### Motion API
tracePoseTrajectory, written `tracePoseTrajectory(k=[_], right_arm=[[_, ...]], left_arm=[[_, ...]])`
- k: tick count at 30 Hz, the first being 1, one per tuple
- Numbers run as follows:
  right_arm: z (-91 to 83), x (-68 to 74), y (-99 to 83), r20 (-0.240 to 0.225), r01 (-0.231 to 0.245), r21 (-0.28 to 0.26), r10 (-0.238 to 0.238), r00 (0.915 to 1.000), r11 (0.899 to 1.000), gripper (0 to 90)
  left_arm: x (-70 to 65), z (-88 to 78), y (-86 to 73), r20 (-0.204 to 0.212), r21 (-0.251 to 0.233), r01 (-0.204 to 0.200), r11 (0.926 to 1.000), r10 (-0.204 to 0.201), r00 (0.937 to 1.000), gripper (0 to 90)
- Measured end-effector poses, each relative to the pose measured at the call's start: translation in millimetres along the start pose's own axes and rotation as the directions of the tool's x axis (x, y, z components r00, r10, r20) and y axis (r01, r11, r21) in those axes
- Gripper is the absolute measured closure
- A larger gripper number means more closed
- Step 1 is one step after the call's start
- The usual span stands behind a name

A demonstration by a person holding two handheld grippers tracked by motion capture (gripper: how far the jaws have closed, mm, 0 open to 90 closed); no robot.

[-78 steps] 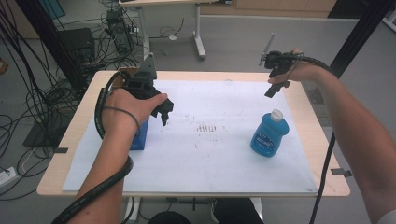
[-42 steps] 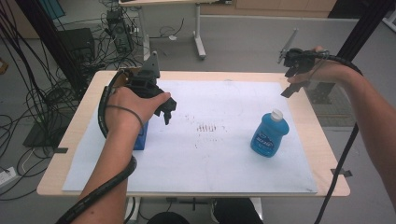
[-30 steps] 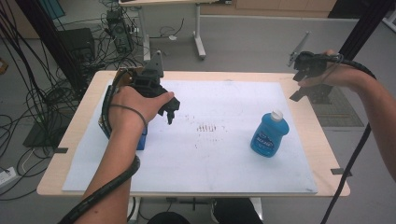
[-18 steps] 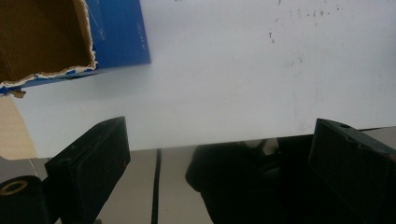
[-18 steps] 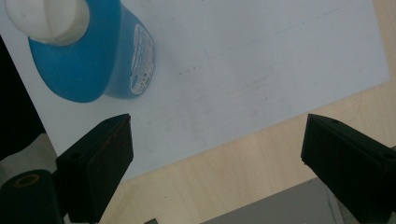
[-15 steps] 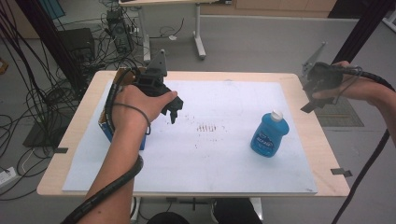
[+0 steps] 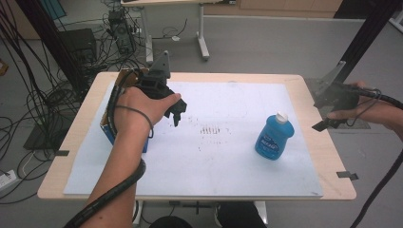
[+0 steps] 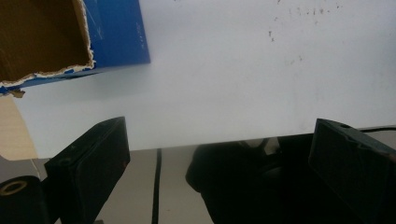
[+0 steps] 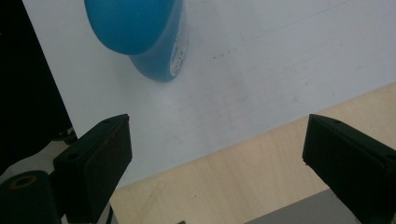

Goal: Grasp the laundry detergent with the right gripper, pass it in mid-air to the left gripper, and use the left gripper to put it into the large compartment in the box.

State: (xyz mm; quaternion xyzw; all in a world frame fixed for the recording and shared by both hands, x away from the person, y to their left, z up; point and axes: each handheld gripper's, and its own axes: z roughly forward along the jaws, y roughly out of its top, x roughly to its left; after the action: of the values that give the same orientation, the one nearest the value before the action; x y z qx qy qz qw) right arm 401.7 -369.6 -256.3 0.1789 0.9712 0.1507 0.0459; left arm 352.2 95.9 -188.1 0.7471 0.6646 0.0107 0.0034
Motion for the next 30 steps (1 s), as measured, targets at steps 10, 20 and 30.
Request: tracePoseTrajectory(k=[10,20,30], right_arm=[[9.0,17.1,-17.0,0.002,-0.025,-0.067,0.025,0.9997,0.997,7.3],[40.7,38.9,-28.0,0.001,-0.054,-0.136,0.054,0.9985,0.989,5.2],[63.9,54.8,-33.8,0.027,-0.107,-0.241,0.117,0.9927,0.964,3.7]], left_arm=[[0.0,3.2,0.0,-0.003,0.007,-0.005,1.0000,0.005,1.0000,5.6],[2.8,4.7,-1.5,-0.004,0.002,-0.005,1.0000,0.005,1.0000,5.6],[2.2,6.7,-2.5,-0.005,0.004,-0.011,0.9999,0.011,0.9999,5.6]])
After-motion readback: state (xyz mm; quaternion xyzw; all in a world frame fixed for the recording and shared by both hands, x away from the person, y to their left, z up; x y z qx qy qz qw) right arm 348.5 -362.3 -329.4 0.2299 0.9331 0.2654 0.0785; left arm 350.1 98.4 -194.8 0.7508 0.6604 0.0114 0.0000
